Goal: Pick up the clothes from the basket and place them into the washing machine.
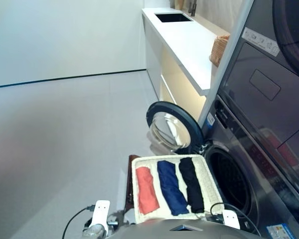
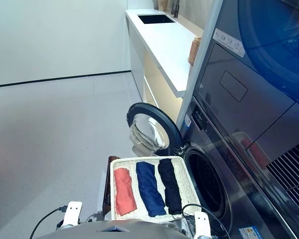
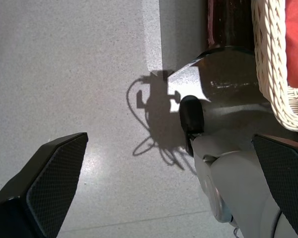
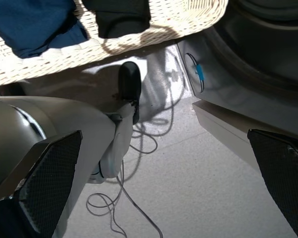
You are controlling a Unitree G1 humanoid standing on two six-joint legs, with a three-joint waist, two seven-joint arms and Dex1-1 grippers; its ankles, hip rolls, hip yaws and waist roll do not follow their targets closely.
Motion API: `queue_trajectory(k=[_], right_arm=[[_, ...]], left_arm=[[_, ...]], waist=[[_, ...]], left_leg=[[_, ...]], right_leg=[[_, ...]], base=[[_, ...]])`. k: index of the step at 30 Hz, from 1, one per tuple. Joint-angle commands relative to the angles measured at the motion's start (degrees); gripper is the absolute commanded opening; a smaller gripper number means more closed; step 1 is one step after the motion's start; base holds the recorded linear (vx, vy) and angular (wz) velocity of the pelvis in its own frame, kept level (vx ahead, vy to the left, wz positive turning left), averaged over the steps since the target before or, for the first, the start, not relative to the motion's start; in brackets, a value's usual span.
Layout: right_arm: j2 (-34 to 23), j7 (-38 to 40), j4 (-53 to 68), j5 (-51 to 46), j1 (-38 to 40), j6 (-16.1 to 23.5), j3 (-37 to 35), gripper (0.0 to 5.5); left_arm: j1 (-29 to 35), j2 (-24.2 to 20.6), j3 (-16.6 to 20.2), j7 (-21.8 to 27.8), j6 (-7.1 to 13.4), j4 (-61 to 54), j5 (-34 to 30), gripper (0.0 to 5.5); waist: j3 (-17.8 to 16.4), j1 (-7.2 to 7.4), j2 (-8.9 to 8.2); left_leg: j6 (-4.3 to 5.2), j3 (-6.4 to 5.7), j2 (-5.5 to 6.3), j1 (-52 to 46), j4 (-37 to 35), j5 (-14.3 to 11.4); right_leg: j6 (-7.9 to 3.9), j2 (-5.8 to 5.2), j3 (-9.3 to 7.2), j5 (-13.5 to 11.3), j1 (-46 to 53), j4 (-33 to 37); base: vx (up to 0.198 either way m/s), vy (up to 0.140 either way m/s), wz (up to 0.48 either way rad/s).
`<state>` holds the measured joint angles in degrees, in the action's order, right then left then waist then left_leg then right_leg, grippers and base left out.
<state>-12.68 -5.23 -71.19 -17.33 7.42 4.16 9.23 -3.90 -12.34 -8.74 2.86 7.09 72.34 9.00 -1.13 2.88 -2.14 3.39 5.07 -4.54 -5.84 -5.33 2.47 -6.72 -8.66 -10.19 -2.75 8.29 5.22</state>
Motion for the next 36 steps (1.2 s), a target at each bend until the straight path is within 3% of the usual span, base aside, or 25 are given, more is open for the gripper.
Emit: queue_trajectory(k=[1, 7, 13, 17, 20, 21, 23, 24, 25, 31, 36], right_arm=[[0.7, 0.1, -0.4, -2.6, -4.8, 1.3, 0.7, 5.5], [0.8, 0.6, 0.6, -2.4, -4.7, 1.5, 1.0, 5.5], [0.9, 3.8, 4.5, -2.7, -5.3, 3.1, 1.3, 5.5], [0.1, 7.4, 15.7, -2.1, -6.0, 4.7, 2.8, 5.5], [-1.6, 9.7, 35.1, -2.9, -7.5, 5.7, 6.0, 5.5], [-1.6, 9.7, 35.1, -2.9, -7.5, 5.7, 6.0, 5.5], [-3.2, 10.9, 46.9, -2.3, -10.5, 6.7, 9.0, 5.5], [-3.2, 10.9, 46.9, -2.3, -10.5, 6.6, 9.0, 5.5], [-3.5, 12.7, 49.8, -2.3, -13.8, 7.5, 10.7, 5.5], [-4.8, 16.6, 61.9, 1.4, -21.0, 8.6, 14.6, 5.5], [-4.6, 18.5, 66.9, 4.3, -26.1, 8.6, 16.9, 5.5]], left_arm=[[4.2, -0.2, -0.8, 0.9, 0.7, 3.4, -0.3, 5.5], [4.2, -0.2, -0.9, 0.7, 0.8, 3.3, -0.5, 5.5], [5.6, -0.3, -2.2, -4.5, 2.1, 0.7, -2.3, 5.5], [7.2, 0.8, -3.4, -7.1, 3.0, -6.3, 2.7, 5.5], [9.4, 1.3, -6.5, -9.5, 4.3, -21.8, 12.8, 5.5], [9.4, 1.3, -6.5, -9.5, 4.3, -21.8, 12.8, 5.5], [13.0, 0.9, -8.4, -11.3, 5.3, -28.1, 18.8, 5.5], [13.0, 0.9, -8.4, -11.3, 5.3, -28.1, 18.8, 5.5], [16.4, 1.4, -10.1, -13.1, 5.9, -30.7, 21.2, 5.5], [22.4, 2.4, -13.4, -17.6, 7.6, -40.6, 24.6, 5.5], [26.0, 3.1, -14.6, -20.1, 7.9, -43.2, 23.7, 5.5]], waist=[[-3.7, -1.28, -0.09], [-3.6, -1.19, -0.16], [-4.3, -0.95, -0.11], [-5.9, -0.64, 0.43], [-10.8, -0.22, 1.02], [-10.7, -0.22, 1.02], [-15.1, 0.05, 0.96], [-15.0, 0.06, 0.97], [-17.2, 0.17, 1.02], [-21.2, 0.69, 0.72], [-24.2, 1.08, 0.48]], left_leg=[[1.83, 2.39, -1.02, -3.7, 0.3, -3.6], [1.85, 2.47, -1.13, -3.7, 0.3, -3.6], [1.79, 2.26, -1.26, -3.7, 0.3, -3.5], [1.71, 1.94, -1.5, -3.0, 0.3, -3.0], [1.65, 1.15, -2.02, 1.9, 5.6, -3.0], [1.64, 1.14, -2.03, 2.1, 5.7, -3.1], [1.82, 0.5, -2.57, 7.7, 11.4, -3.6], [1.82, 0.47, -2.58, 8.0, 11.7, -3.7], [2.12, -0.38, -2.73, 11.3, 14.7, -4.2], [2.45, -1.58, -2.85, 19.5, 21.2, -5.5], [2.39, -2.02, -3.13, 24.8, 24.8, -6.1]], right_leg=[[-3.57, -2.65, 2.38, 1.1, 1.1, -0.3], [-3.49, -2.48, 2.59, 1.1, 1.0, -0.3], [-3.35, -2.14, 2.66, 1.6, 0.7, -1.2], [-3.11, -1.95, 3.27, 2.4, -0.8, -3.3], [-2.67, -1.8, 4.33, 3.0, -5.7, -7.7], [-2.67, -1.8, 4.34, 3.1, -5.8, -7.8], [-2.35, -1.3, 5.46, 3.6, -11.5, -12.7], [-2.35, -1.3, 5.47, 3.7, -11.7, -12.9], [-2.14, -0.92, 6.2, 4.4, -15.5, -16.4], [-1.57, -0.49, 7.83, 5.8, -23.8, -24.0], [-1.18, -0.58, 8.82, 6.8, -29.8, -28.9]], base=[[0.0, 0.0, 0.0], [0.0, 0.0, 0.0], [0.0, 0.0, 0.0], [-0.025, 0.002, -0.005], [-0.201, -0.002, 0.003], [-0.222, -0.009, 0.037], [-0.255, -0.02, 0.059], [-0.295, -0.024, 0.079], [-0.164, -0.025, 0.123], [-0.114, -0.036, 0.082], [-0.134, -0.029, -0.025]])
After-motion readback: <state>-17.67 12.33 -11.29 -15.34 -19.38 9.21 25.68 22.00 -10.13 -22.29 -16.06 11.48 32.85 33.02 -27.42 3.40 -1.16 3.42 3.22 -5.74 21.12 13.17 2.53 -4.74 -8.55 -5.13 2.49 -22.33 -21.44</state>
